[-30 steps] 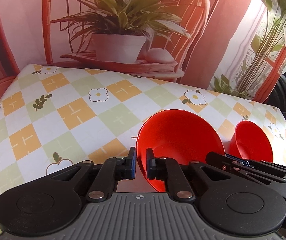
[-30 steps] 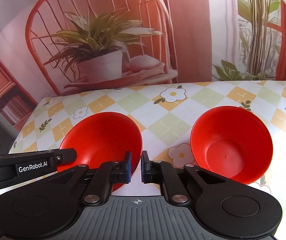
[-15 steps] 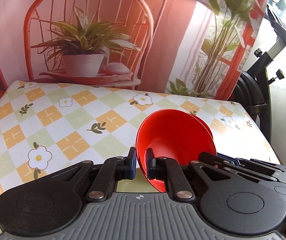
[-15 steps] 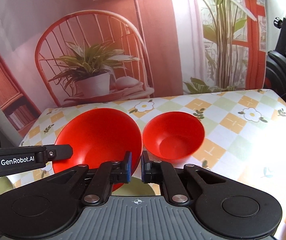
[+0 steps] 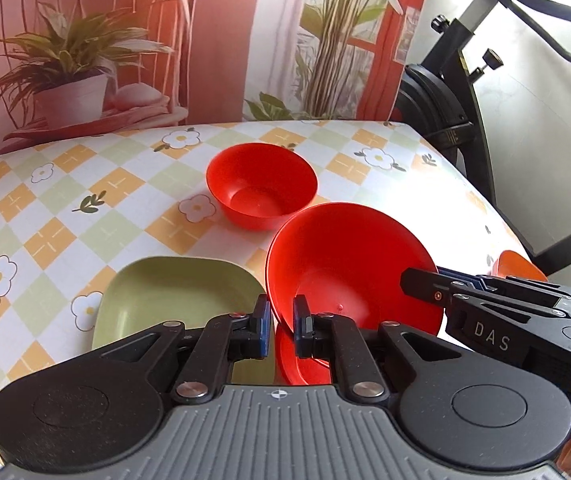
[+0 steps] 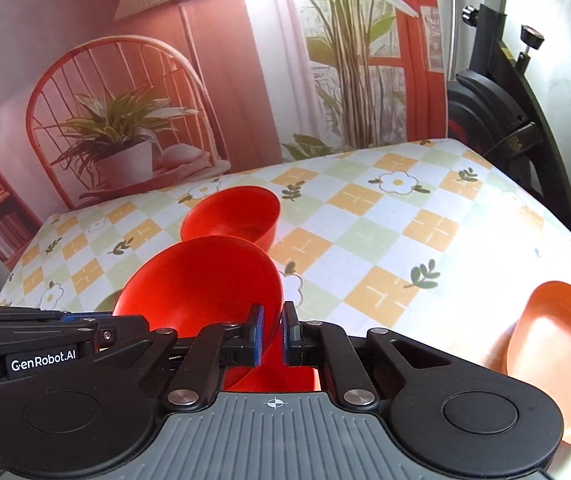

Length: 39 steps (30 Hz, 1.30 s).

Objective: Organize plates and bowls

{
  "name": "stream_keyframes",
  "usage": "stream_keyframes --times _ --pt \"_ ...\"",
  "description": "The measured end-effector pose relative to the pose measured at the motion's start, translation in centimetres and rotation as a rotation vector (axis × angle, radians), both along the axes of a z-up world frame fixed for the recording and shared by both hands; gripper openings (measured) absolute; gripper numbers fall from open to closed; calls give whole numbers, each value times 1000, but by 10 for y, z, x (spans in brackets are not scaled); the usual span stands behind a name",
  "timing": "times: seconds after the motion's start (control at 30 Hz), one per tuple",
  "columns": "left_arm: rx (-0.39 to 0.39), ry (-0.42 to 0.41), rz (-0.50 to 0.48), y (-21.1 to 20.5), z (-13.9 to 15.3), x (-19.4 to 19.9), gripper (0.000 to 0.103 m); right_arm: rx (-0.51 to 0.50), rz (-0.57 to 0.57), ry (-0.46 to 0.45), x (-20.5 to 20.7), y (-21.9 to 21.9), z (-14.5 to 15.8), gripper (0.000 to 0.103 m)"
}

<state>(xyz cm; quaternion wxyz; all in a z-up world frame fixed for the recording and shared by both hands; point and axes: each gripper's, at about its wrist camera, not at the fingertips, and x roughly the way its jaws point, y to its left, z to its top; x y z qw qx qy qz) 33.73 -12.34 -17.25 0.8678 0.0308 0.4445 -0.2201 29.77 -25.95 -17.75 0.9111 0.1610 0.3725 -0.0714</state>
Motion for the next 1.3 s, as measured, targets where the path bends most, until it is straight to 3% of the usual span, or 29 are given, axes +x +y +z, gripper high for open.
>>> stream_keyframes --times 0.27,0.67,0.8,0.87,0.9,0.93,1.3 --pt "45 45 -23 -11 -18 -3 12 48 -28 45 -10 -7 -24 8" --pt "80 85 -27 -16 -30 -1 13 64 -32 64 -10 -6 -32 9" --pt "72 91 -32 -16 -29 -1 18 58 -32 67 -10 -7 -31 13" --pt "73 95 -30 -16 -27 0 33 49 -33 67 -9 -7 -29 19" --pt "69 87 -26 -16 -26 0 43 48 -33 64 -10 -8 -28 19" --pt "62 76 -21 -14 -24 0 45 46 -35 63 -10 -9 -27 19" --pt "-46 -60 87 16 19 33 45 16 -18 -75 14 -28 11 19"
